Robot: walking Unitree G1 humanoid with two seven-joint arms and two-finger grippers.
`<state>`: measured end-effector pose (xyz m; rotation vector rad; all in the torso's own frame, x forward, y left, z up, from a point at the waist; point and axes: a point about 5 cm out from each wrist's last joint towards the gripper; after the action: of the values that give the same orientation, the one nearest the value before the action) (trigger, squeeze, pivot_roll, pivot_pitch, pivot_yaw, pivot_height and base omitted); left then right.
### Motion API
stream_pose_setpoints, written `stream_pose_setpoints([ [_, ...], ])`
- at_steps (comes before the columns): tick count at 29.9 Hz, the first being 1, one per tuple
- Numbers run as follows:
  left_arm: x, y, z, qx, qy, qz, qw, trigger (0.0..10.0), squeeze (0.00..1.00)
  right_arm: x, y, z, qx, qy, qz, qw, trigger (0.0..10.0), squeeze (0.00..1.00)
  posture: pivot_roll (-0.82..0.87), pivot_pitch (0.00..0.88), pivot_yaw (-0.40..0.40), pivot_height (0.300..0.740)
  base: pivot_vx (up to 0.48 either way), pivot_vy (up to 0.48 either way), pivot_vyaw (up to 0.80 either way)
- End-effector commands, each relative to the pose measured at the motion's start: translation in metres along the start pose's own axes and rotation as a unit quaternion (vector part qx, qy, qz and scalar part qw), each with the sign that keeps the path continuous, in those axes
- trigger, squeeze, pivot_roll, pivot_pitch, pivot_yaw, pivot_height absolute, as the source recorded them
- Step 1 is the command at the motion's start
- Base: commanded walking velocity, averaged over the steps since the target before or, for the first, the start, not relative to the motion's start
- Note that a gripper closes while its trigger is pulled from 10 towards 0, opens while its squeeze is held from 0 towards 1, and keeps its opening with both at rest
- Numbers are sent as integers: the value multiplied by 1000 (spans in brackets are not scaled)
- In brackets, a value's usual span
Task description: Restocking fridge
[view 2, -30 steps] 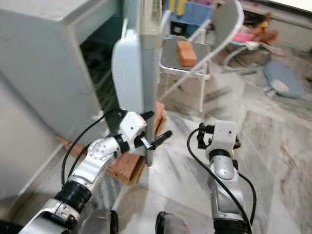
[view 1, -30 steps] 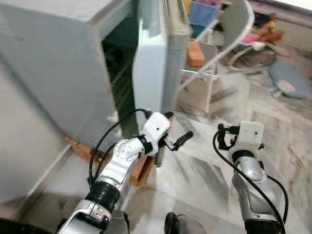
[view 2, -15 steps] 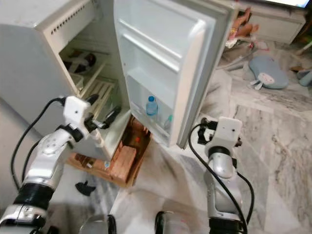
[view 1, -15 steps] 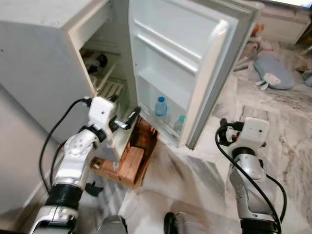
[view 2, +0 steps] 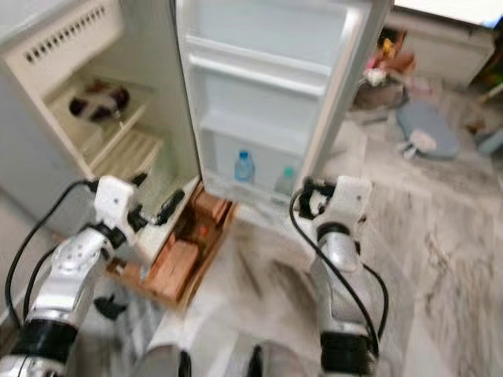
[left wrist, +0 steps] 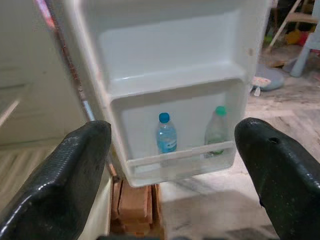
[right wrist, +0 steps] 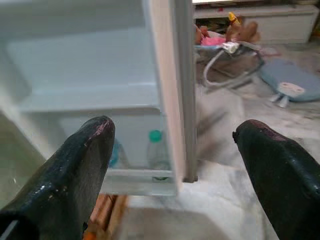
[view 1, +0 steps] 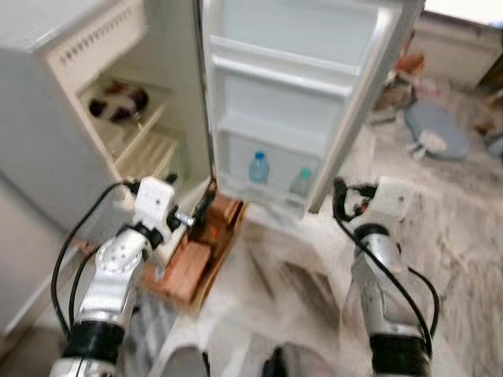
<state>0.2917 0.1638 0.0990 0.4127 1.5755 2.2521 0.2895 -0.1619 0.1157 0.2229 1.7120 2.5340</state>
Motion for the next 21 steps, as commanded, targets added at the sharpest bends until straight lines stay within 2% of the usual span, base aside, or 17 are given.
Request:
stream_pose_setpoints([
  [1, -1, -1, -8, 0, -9, 3, 1000, 10000, 0, -1, 1, -1, -18, 7, -6, 1000, 10000, 0, 79, 74, -9, 740, 420, 0, 0],
  [5, 2, -1, -11, -2, -13, 2, 1000, 10000, 0, -1, 4, 5, -18, 23, -13, 999, 10000, 0, 79, 83, -15, 740, 420, 0, -209],
  [9, 5, -5, -6, 4, 3, 10, 1000, 10000, 0, -1, -1, 3, -12, 20, -7, 1000, 10000, 0, 81, 86, -20, 740, 423, 0, -800],
  [13, 2, -3, -1, 3, 9, 5, 1000, 10000, 0, -2, -2, 11, -14, 35, -6, 999, 10000, 0, 81, 85, -30, 740, 424, 0, -800],
  [21, 1, -2, 0, 10, 11, 2, 1000, 10000, 0, -6, -1, 10, -13, 36, -8, 999, 10000, 0, 80, 85, -32, 740, 462, 0, -800],
])
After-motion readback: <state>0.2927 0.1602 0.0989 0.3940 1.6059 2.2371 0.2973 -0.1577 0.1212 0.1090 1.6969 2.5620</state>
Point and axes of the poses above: a point about 5 cm out from each wrist's last joint towards the gripper, its own x axis pointing back from the gripper into the wrist, its own y axis along the axis of the wrist's last joint, z = x × y, and after that the axes turned 12 degrees about -x, right-handed
